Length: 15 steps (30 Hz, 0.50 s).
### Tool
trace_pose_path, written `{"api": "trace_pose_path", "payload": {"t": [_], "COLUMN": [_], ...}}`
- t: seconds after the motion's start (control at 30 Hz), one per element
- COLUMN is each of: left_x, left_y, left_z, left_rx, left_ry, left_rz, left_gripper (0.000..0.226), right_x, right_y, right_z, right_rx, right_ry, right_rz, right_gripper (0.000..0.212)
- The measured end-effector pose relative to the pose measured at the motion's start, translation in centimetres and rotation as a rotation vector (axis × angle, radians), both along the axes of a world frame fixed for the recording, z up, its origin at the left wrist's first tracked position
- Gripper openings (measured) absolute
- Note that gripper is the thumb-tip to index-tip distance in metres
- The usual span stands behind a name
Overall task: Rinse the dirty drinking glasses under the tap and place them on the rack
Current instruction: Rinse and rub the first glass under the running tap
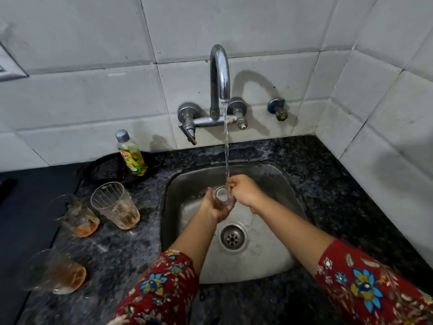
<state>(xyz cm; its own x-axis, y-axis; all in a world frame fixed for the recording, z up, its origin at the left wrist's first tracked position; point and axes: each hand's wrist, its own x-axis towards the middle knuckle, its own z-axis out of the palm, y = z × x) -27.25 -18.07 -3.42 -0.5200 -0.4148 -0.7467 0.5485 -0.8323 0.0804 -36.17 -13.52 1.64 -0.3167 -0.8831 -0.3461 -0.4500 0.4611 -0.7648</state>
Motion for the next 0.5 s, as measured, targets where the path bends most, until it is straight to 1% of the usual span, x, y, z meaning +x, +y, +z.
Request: {"api": "trace_pose_path", "payload": {"t": [0.07, 0.1, 0.2, 0.27, 0.37, 0.43, 0.5], "left_x": [-0.7, -0.8, -0.6, -0.2, 0.3, 0.5, 0.3], "left_y": [0.1, 0.2, 0.5, 0.9, 1.7, 2.3, 3.1], "left_z": [0.7, 1.1, 1.7, 1.9, 1.3, 0.9, 0.7], "left_rx": [-0.018, -0.029, -0.067, -0.147, -0.273, -0.348, -0.417], "left_ry": [-0.009, -0.006, -0.001, -0.054, -0.145, -0.202, -0.284], "left_rz": [-0.02, -0.029, -0.062, -0.125, -0.199, -0.224, -0.241], "left_gripper": [0.06, 0.061, 0.06, 0.061, 0.059, 0.054, 0.045], "right_x": [-0.3, -0.3, -0.4, -0.3, 0.2, 0.6, 1.2], "right_y": [0.3, 0.5, 1.1, 1.9, 3.4, 4.1, 4.5], "right_z": [0.0, 0.0, 0.3, 0.6, 0.7, -0.3, -1.3], "right_rx": [-0.014, -0.039, -0.106, -0.1, -0.013, 0.032, 0.052], "right_ry": [0.087, 0.103, 0.122, 0.158, 0.354, 0.448, 0.492], "right_rz": [0.024, 0.027, 0.045, 0.083, 0.171, 0.206, 0.197], "right_gripper": [0.037, 0.039, 0.029, 0.022, 0.019, 0.024, 0.037]}}
